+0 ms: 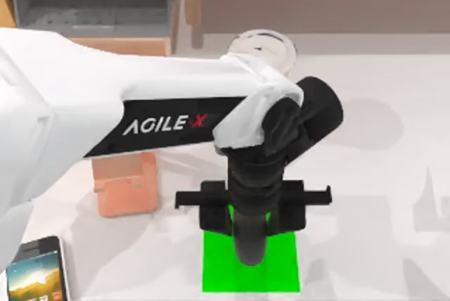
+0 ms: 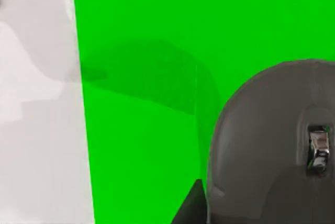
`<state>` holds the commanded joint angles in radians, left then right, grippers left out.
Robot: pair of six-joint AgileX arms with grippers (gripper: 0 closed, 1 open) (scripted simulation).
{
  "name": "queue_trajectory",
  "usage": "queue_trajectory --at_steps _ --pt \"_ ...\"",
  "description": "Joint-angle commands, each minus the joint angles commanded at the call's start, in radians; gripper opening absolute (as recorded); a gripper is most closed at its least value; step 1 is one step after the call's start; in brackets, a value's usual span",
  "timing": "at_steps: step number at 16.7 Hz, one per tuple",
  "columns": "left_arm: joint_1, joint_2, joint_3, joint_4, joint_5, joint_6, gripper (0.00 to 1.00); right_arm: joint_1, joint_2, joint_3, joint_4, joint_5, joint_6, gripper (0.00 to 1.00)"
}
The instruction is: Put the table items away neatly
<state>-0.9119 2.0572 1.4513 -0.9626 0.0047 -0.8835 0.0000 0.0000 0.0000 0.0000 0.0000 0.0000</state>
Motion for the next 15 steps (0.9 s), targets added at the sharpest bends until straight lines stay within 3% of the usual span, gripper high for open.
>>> queue_trajectory --at_steps 11,15 --pt "0.0 0.014 -0.021 0.035 0.0 0.0 0.0 0.0 0.0 0.0 0.0 0.0 0.0 1.0" --pt "0.0 0.014 -0.021 0.035 0.0 0.0 0.3 0.0 0.0 0.0 0.0 0.0 0.0 1.0"
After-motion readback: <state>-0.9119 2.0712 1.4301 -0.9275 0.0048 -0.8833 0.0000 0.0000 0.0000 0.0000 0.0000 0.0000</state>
